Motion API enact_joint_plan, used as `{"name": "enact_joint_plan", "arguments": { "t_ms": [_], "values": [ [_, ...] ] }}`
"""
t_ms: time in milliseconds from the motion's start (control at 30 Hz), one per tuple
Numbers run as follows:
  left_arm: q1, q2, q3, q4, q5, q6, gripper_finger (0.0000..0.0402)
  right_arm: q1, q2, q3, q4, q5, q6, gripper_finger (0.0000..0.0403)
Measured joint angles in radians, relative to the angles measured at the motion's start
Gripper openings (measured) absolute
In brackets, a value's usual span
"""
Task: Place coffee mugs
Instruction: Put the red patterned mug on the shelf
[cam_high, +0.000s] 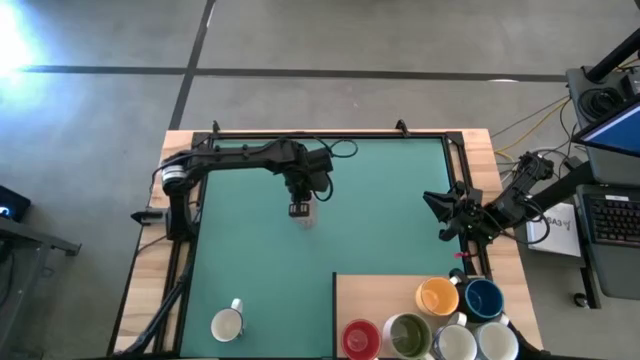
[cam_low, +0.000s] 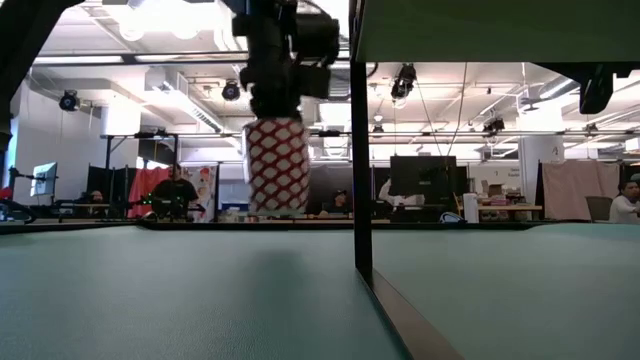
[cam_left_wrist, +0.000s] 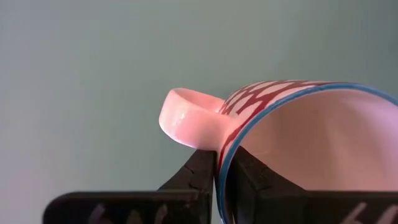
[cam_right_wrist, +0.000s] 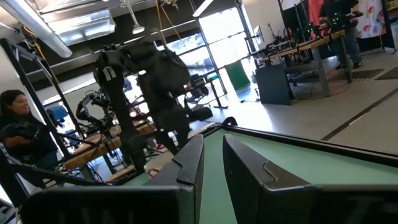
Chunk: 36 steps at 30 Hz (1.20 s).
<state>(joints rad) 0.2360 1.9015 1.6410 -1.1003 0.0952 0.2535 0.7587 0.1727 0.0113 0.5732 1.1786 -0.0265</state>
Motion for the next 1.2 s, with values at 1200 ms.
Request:
{"name": "enact_joint_plan", "arguments": {
  "t_ms": [1200],
  "values": [
    [-0.350,-0.002,0.408,0.033,-0.172,0.019,0.0006,0.000,0.000,0.000,0.000,0.000,0.000,0.0050]
  ]
}}
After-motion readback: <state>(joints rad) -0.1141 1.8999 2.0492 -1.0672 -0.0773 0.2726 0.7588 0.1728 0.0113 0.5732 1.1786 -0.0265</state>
